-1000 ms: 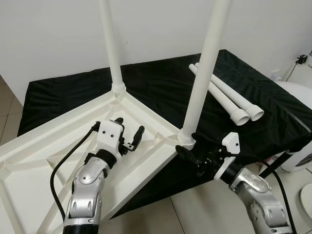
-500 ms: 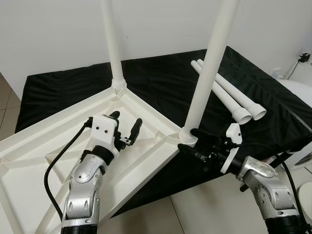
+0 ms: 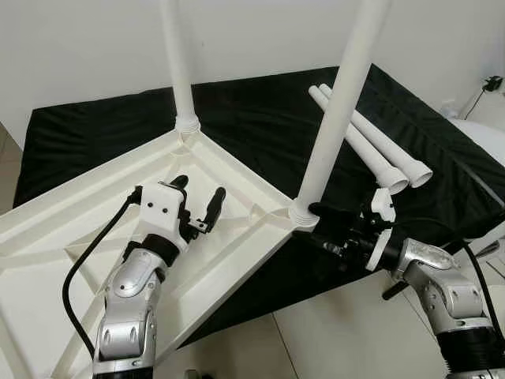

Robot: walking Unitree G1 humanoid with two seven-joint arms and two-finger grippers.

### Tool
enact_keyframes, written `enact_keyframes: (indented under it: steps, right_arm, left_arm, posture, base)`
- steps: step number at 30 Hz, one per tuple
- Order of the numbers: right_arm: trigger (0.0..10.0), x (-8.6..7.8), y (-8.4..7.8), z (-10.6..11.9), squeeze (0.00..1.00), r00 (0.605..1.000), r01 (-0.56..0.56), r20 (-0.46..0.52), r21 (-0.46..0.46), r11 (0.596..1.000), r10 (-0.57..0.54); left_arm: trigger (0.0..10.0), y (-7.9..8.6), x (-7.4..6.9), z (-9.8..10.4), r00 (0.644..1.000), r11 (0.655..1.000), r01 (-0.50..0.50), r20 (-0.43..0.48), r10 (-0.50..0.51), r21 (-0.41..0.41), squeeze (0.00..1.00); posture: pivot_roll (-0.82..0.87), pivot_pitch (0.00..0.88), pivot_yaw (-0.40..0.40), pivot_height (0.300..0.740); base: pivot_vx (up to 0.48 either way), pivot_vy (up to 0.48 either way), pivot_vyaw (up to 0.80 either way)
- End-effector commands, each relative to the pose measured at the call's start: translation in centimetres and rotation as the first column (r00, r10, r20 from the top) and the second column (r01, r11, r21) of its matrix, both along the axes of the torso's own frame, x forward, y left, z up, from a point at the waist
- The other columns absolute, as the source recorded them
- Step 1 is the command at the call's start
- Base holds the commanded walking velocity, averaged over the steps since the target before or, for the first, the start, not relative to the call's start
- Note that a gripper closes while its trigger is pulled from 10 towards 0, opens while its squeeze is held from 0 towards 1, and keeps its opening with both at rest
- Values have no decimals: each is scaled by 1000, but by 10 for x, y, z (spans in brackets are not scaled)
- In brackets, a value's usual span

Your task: Building children table

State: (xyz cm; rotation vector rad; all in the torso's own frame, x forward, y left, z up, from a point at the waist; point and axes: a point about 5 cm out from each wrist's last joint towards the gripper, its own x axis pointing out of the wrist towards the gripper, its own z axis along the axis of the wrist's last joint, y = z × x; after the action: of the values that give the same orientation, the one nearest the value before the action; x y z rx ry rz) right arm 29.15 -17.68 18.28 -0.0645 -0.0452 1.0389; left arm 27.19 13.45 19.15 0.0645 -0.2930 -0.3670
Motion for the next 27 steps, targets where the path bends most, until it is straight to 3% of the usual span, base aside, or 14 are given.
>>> enact_keyframes:
  steps: [1, 13, 20, 27]
  right_arm:
    - [10000, 4, 0, -3, 0, 1000, -17, -22, -11, 1000, 17]
    - [10000, 33, 6, 0, 0, 999, -43, 7, -51, 998, 43]
    - [10000, 58, 5, 7, 0, 995, 78, 60, -49, 996, -75]
    - [10000, 80, -3, 25, 0, 950, 278, 133, 47, 959, -282]
  left_arm:
    - [10000, 2, -5, 0, 993, 991, -115, -17, 114, -70, 0]
    - [10000, -9, -21, 21, 999, 996, -41, 7, 42, -83, 0]
    - [10000, -16, -28, 29, 1000, 994, -20, 17, 22, -111, 0]
    - [10000, -18, -32, 33, 1000, 994, -11, 15, 13, -113, 0]
  posture:
    - [-44, 196, 4, 740]
    - [0, 227, 0, 740]
    - [18, 233, -9, 740]
    - [25, 234, -8, 740]
  base:
    - [0, 0, 0]
    - [0, 0, 0]
    - [0, 0, 0]
    - [0, 0, 0]
